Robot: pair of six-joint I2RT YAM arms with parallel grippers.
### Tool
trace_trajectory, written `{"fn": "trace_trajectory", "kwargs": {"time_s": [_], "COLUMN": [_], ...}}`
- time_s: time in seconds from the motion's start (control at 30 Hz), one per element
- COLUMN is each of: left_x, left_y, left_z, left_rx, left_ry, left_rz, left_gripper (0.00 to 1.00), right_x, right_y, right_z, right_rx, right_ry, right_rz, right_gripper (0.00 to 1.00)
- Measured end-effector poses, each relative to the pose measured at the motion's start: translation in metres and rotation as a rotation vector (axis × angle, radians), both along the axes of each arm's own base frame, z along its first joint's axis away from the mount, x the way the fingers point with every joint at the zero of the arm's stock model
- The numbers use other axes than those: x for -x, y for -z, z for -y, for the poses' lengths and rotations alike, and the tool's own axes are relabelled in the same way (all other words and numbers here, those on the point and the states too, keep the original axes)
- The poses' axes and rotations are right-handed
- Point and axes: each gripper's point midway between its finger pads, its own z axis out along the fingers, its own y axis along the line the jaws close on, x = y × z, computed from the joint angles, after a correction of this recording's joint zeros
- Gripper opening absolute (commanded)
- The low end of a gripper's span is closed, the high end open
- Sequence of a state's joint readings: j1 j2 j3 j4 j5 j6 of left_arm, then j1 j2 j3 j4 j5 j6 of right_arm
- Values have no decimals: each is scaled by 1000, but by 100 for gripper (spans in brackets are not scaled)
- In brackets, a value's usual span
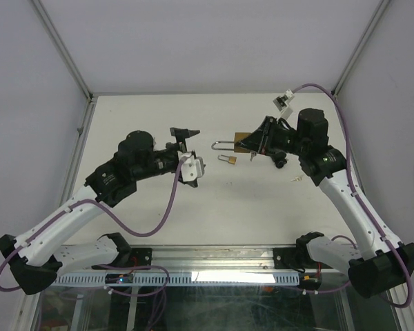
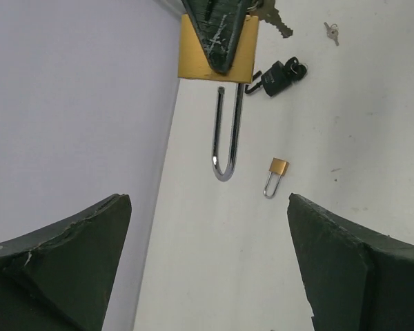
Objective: Unlock with the key
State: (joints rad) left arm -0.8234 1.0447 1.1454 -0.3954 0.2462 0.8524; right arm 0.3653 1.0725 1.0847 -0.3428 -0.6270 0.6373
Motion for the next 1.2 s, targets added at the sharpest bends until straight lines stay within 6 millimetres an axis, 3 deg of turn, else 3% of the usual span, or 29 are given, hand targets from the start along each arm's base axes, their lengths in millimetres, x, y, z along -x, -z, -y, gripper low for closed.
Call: {"fn": "trace_trajectory", "kwargs": {"time_s": [0.1,0.27,0.47,0.5,0.57,0.83,1.03,1.07,1.17,1.2], "left_x": [10,5,1,1,6,12,26,28,30,30], "left_y": [1,12,22,21,21,15,19,19,21,24], "left_z": [-4,9,38,42,48,55,56,56,56,55], "left_rx": [-23,-54,-10,4,40,135,149,154,177,183], "left_ry": [57,109,141,145,159,160,174,173,147,130], "left_rz": [75,135,-62,-103,-204,-525,-670,-691,-778,-813], "left_gripper": [92,85,79,76,57,0,0,0,0,0], "right_x": [12,20,22,23,24,32,34,35,34,32], "right_y": [-5,-20,-35,-36,-39,-44,-40,-40,-38,-36], "right_z": [-6,-12,-16,-16,-17,-21,-23,-23,-23,-23], "right_rx": [-37,-99,-151,-156,-163,-182,-179,-180,-170,-158], "right_ry": [-68,-124,-152,-159,-174,-253,-285,-289,-290,-283], "right_rz": [-21,-23,1,4,14,43,36,37,49,63], "right_gripper": [0,0,0,0,0,0,0,16,79,95]}}
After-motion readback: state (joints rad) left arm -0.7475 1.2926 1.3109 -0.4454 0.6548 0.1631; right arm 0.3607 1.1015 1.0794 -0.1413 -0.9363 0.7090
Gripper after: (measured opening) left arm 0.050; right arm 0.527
